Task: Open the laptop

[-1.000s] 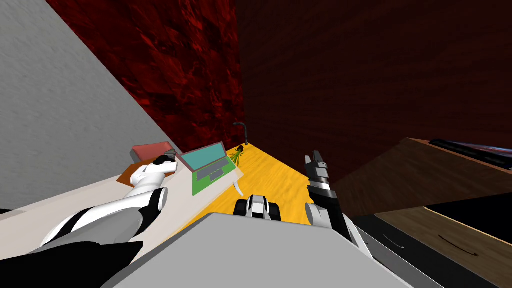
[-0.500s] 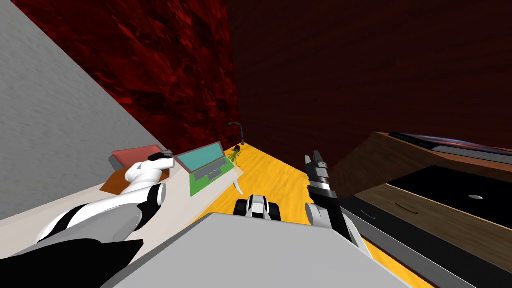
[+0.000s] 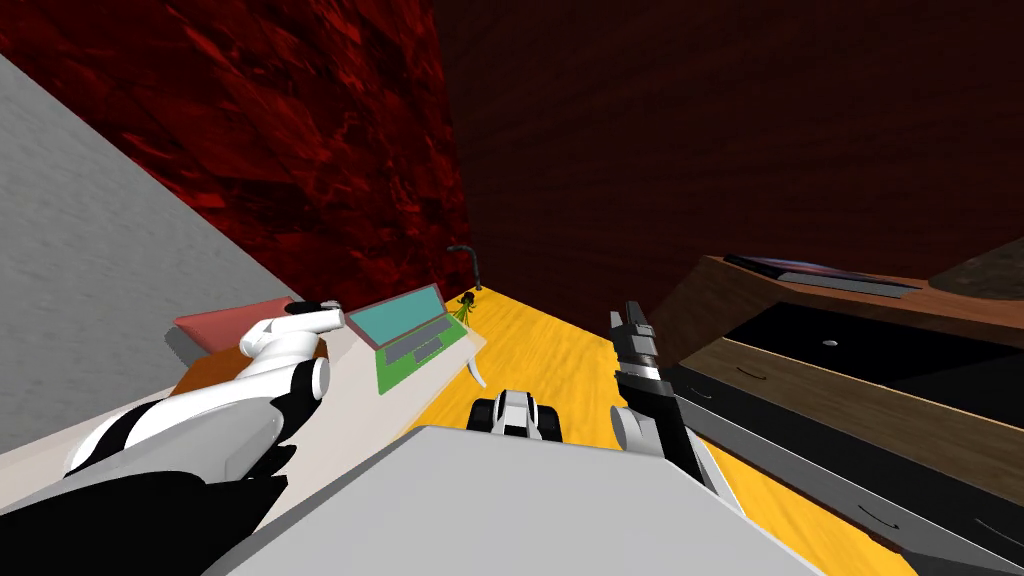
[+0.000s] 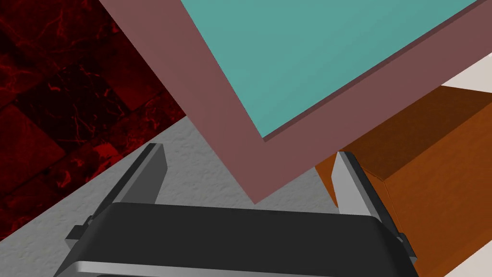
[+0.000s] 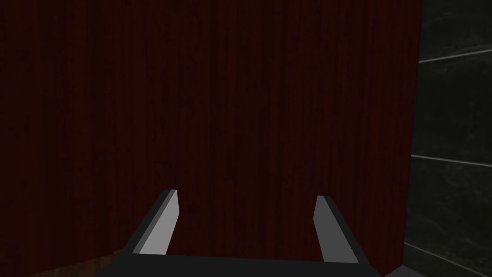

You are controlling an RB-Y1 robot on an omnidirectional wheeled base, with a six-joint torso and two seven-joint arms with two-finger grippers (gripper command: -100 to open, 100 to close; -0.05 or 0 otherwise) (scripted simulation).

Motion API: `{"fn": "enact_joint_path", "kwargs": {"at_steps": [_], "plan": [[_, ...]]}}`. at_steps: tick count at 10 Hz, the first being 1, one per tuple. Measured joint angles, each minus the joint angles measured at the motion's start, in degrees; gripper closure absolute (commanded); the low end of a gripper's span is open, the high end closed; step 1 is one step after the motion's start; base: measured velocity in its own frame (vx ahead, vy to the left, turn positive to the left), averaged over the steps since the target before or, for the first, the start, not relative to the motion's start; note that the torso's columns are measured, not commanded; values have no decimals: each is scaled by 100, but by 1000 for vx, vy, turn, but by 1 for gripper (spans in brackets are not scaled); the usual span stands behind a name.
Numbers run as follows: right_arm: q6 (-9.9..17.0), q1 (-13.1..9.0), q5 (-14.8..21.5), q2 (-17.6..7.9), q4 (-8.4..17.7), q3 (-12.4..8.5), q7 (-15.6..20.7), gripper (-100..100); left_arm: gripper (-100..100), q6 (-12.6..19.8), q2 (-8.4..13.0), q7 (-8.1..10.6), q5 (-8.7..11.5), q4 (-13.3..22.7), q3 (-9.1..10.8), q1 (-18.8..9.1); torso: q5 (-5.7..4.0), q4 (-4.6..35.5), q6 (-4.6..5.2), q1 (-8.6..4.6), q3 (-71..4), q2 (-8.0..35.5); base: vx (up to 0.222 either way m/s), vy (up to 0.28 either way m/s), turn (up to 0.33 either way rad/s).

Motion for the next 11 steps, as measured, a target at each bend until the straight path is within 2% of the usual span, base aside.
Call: {"fn": "enact_joint_path", "kwargs": {"at_steps": [3, 8, 10, 11], "plan": [[0, 0, 0, 0, 0, 0, 0, 0, -100, 438, 79, -90, 116, 2, 67, -72, 1, 5, -1, 9, 8, 13, -73, 58, -188], [0, -1, 0, 0, 0, 0, 0, 0, -100, 1252, 396, -375, 403, 374, 198, -451, -1, 3, 9, 3, 4, 8, -86, 62, -178], [0, 1, 0, 0, 0, 0, 0, 0, -100, 1555, 418, -422, 465, 305, 243, -454, -1, -2, -7, -5, -3, -6, -45, 22, -95], [0, 0, 0, 0, 0, 0, 0, 0, -100, 1708, 493, -470, 509, 396, 267, -536, -2, 2, 13, 1, 0, 4, -67, 40, -148]]}}
